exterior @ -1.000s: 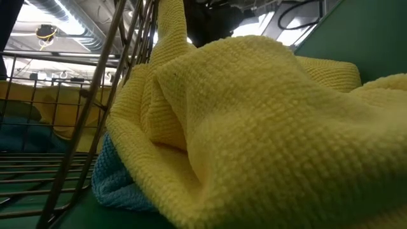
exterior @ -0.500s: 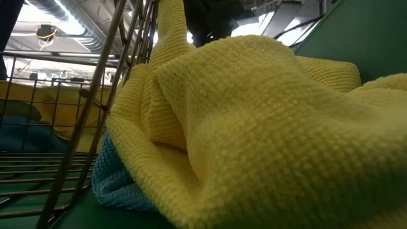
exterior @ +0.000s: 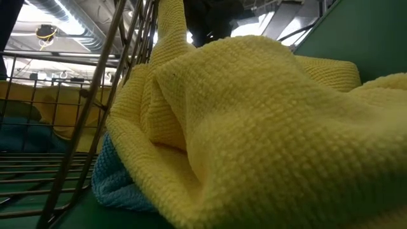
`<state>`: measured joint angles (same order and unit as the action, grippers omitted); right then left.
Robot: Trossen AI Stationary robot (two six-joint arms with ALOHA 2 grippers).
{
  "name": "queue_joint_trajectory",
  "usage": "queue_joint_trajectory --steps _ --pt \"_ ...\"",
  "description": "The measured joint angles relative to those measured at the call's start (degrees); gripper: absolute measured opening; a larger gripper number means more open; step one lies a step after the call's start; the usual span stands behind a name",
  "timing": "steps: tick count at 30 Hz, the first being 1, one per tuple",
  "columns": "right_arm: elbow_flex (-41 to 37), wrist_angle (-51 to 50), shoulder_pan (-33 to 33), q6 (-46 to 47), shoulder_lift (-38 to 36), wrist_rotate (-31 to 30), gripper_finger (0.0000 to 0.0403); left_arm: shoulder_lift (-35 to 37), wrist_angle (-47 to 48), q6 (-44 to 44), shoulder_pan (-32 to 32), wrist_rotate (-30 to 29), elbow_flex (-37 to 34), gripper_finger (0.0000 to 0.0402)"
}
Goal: Sort microfiber towel by color & place in baskets
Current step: Put the green microfiber cloth into the round wire basket
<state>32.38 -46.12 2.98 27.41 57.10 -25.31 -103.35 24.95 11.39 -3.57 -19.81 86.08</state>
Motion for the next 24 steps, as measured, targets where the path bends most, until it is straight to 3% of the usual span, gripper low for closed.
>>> queue_joint_trajectory --steps 12,24 --pt "11.85 -8.57 0.01 -0.92 0.0 -2.05 0.0005 0.0 0.27 -3.03 -0.07 0.0 -0.02 0.0122" --pt "30.37 -9.42 0.01 -11.0 -0.02 -8.69 0.0004 0.25 0.43 -3.03 -0.04 0.04 -0.06 0.0122"
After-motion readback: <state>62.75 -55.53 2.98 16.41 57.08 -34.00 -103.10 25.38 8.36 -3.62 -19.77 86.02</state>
